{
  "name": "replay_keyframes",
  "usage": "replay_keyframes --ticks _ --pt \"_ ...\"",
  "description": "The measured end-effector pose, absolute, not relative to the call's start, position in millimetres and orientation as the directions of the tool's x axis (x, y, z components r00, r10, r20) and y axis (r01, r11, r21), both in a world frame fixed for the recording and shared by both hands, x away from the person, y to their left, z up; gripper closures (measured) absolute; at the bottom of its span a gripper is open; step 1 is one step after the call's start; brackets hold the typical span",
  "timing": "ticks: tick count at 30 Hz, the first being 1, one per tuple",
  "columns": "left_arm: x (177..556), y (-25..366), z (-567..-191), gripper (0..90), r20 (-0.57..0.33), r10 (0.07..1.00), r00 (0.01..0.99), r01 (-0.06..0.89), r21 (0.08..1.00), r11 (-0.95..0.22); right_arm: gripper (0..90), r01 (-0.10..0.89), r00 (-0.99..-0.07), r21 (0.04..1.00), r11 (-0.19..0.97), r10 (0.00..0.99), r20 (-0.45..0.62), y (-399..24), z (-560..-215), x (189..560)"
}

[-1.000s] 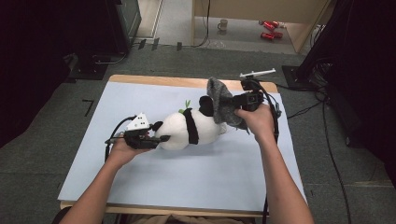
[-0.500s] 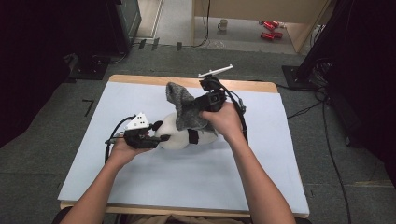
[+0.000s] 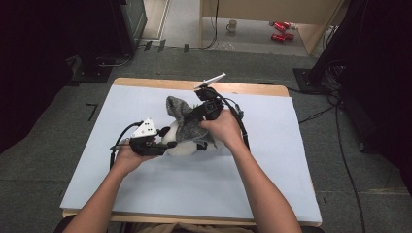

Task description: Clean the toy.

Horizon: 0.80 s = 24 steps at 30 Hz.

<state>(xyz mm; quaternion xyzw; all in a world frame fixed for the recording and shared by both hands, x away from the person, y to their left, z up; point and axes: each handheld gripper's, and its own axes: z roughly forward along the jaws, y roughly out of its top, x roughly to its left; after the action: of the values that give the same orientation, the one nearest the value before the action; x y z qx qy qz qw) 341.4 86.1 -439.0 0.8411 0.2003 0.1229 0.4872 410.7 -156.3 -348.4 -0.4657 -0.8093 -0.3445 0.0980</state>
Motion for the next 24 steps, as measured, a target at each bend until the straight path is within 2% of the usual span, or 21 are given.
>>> replay_keyframes --ticks 2,4,11,24 --pt "339.5 84.8 -438.6 50.5 0.021 0.445 0.895 0.204 0.869 -0.452 77.0 0.832 -0.519 0.452 0.321 0.74 0.429 -171.1 -347.9 414.9" --pt "338.1 82.4 -437.8 50.9 0.024 0.436 0.9 0.198 0.868 -0.456 77.0 0.856 -0.483 0.43 0.288 0.744 0.462 -186.3 -349.5 419.7" --pt "334.2 78.4 -436.1 52.0 0.024 0.422 0.906 0.195 0.862 -0.468 76.9 0.869 -0.43 0.434 0.238 0.795 0.427 -217.5 -348.8 426.3" --pt "333.2 78.5 -435.7 52.1 -0.01 0.421 0.907 0.222 0.86 -0.459 76.8 0.872 -0.375 0.467 0.15 0.817 0.439 -258.0 -347.8 429.3"
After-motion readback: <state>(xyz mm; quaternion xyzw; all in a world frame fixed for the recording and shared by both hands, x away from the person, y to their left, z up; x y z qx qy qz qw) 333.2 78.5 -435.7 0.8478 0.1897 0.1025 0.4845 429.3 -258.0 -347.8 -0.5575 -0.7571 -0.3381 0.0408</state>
